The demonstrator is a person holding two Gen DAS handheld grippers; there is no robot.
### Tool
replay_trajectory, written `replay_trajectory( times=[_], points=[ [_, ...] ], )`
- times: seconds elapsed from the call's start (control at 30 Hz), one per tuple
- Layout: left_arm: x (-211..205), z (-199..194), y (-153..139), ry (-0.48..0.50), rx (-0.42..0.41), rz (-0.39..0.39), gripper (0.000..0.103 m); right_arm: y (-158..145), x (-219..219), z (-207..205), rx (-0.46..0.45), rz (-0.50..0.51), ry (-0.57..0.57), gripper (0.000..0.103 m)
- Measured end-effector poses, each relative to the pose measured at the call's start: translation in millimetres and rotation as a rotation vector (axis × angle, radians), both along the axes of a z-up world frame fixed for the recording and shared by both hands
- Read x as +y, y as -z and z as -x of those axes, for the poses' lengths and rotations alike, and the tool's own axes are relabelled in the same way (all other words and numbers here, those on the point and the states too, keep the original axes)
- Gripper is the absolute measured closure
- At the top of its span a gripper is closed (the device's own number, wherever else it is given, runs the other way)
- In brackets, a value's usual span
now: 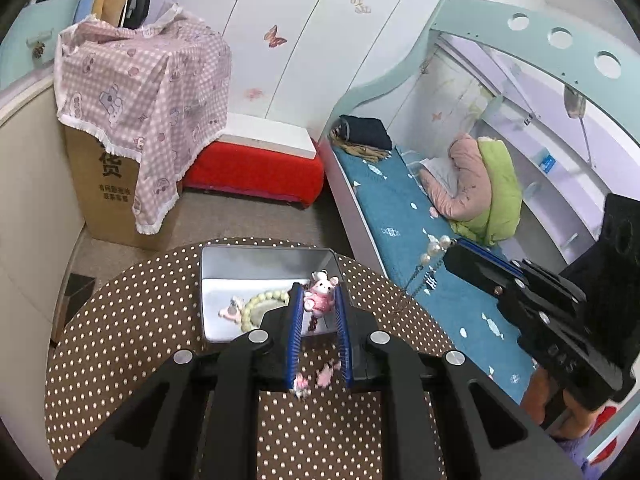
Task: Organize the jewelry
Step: 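Lower the bunny charm into the gray box with the left tool while the right tool drops its charm in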
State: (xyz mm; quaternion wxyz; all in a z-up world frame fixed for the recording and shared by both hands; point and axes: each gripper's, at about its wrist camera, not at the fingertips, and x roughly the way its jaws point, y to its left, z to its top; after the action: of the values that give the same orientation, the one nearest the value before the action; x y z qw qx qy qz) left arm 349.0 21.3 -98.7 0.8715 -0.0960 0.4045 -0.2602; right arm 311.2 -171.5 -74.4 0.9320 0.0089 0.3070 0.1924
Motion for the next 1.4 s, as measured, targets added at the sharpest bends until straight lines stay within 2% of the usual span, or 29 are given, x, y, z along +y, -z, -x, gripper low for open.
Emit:
replay_trajectory(
  times=[0.27, 0.67, 0.87, 1.2, 1.27, 1.3, 1.4],
  points=[
    [-9, -33, 25, -0.014, 0.082, -0.017, 0.089, 9, 9, -27, 0.017, 0.0, -0.007, 0.098],
    [-18, -46, 70, -0.025, 0.168, -0.083, 0.088, 68, 24, -49, 0.138, 0.034, -0.017, 0.098],
    [-16, -42, 72, -0.035, 0.178, -0.087, 0.088, 83, 26, -49, 0.164, 0.037, -0.017, 0.098],
    [-11, -28, 67, -0.028, 0.169, -0.078, 0.088, 89, 26, -48, 0.189, 0.044, -0.012, 0.096],
    [-11, -25, 65, -0.027, 0.167, -0.075, 0.078, 89, 27, -46, 0.196, 0.044, -0.014, 0.095],
    [-10, -22, 64, -0.034, 0.158, -0.075, 0.065, 89, 28, -44, 0.192, 0.047, -0.011, 0.095],
    [-9, -12, 57, -0.039, 0.131, -0.08, 0.062, 87, 28, -39, 0.194, 0.045, -0.013, 0.095]
  ],
)
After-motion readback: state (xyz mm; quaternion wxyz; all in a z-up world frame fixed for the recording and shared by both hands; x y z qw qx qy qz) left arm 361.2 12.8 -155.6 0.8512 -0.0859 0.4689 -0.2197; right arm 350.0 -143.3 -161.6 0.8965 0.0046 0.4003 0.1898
